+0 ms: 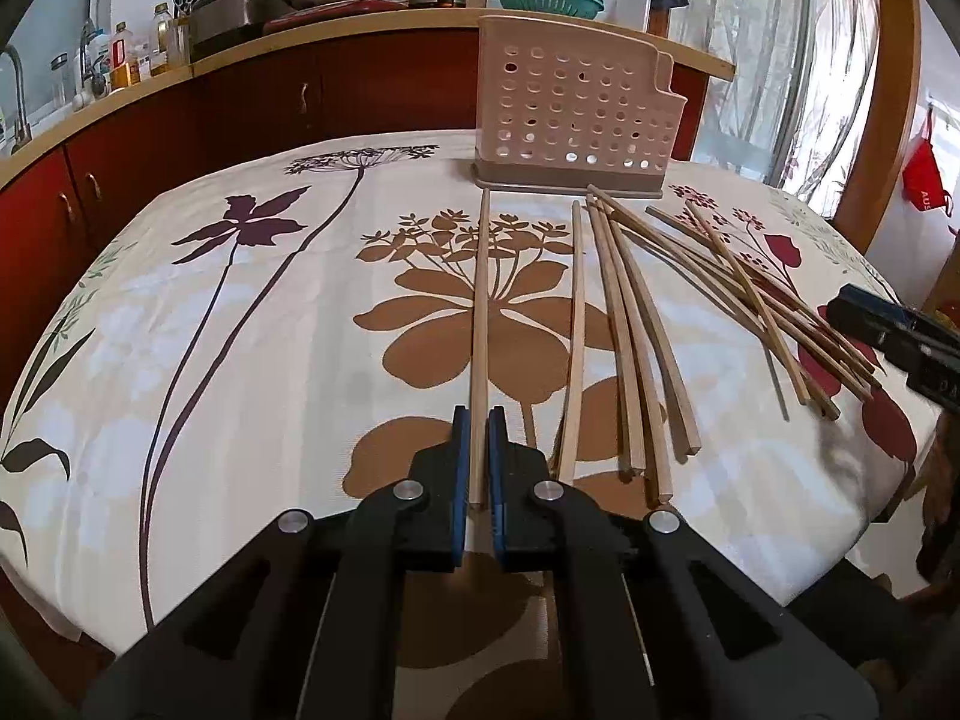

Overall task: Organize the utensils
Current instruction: 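Close the right tool on one wooden chopstick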

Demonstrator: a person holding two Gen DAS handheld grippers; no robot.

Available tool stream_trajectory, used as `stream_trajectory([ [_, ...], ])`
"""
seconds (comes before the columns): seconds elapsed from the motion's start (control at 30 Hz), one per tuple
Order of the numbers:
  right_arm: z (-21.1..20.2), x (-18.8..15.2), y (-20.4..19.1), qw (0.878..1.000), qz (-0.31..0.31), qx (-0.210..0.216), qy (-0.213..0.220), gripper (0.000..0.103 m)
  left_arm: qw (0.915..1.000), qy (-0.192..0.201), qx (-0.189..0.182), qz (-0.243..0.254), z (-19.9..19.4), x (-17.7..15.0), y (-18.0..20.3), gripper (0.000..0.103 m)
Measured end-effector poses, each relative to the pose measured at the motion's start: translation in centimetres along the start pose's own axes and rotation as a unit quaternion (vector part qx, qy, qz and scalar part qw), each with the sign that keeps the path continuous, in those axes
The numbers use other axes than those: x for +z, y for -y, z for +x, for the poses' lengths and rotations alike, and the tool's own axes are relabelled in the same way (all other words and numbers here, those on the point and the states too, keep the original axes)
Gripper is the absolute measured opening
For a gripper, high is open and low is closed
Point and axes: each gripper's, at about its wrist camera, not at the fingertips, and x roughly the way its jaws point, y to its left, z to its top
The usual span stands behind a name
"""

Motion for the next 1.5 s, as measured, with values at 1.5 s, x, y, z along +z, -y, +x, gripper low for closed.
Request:
stream_trajectory([
  [1.5, -1.5, -1.0, 6.9, 0.994, 0.034, -0.104, 0.022, 0.007, 0.9999, -0.001, 0.01, 0.005, 0.2, -0.2, -0.8, 0.007],
])
